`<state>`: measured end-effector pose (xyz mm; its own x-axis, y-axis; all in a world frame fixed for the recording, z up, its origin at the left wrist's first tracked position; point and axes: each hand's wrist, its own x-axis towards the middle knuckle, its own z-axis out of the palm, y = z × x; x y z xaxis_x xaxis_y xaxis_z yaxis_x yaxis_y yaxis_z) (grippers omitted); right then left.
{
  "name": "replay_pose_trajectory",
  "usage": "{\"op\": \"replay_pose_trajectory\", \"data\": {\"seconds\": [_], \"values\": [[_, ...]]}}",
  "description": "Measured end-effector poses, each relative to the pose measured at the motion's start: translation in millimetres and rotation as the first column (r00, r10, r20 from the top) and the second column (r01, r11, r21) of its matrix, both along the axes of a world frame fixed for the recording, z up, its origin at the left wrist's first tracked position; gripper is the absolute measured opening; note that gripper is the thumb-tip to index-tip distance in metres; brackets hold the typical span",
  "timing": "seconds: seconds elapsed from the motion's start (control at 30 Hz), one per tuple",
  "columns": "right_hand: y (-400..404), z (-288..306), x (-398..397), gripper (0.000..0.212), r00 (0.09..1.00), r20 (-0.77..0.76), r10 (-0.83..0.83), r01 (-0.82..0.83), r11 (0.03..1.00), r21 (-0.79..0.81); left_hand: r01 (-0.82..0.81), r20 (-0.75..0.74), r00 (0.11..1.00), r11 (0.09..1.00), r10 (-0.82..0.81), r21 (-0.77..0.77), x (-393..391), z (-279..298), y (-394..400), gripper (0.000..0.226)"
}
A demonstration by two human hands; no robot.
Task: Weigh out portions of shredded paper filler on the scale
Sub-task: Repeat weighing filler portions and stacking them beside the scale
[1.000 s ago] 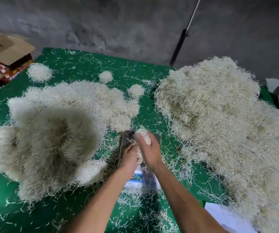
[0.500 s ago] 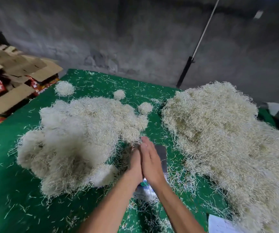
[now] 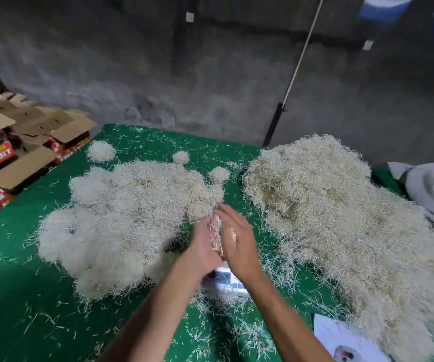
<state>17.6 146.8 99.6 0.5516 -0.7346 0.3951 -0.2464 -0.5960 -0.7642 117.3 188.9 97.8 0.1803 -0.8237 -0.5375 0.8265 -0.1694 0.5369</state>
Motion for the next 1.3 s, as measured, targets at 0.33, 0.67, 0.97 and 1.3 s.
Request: {"op": "replay_pose_trajectory", "data": {"seconds": [0.33, 0.67, 0.97, 1.3], "values": [[11.6, -23.6, 17.5, 0.057, 0.980, -0.073, -0.183, 0.182, 0.983, -0.026, -0.076, 0.138, 0.987, 0.997, 0.077, -0.017, -38.2, -21.9, 19.1, 0.071], [-4.0, -30.7, -3.8, 0.063, 0.979, -0.127, -0.159, 0.163, 0.986, 0.026, -0.067, 0.343, 0.939, 0.989, 0.017, 0.134, 1.0, -7.5, -4.9, 0.078], [-49.9, 77.8, 48.5, 0.050, 0.856, 0.303, -0.418, 0.476, 0.866, -0.152, -0.272, -0.292, 0.935, 0.936, 0.202, -0.223, 24.6, 43.1, -11.0, 0.098], [-37.1, -83.7, 18.8, 0.034, 0.936, -0.328, -0.129, 0.249, 0.901, 0.356, -0.302, -0.185, 0.912, 0.903, 0.367, 0.305, -16.8, -114.0, 40.6, 0.086]]}}
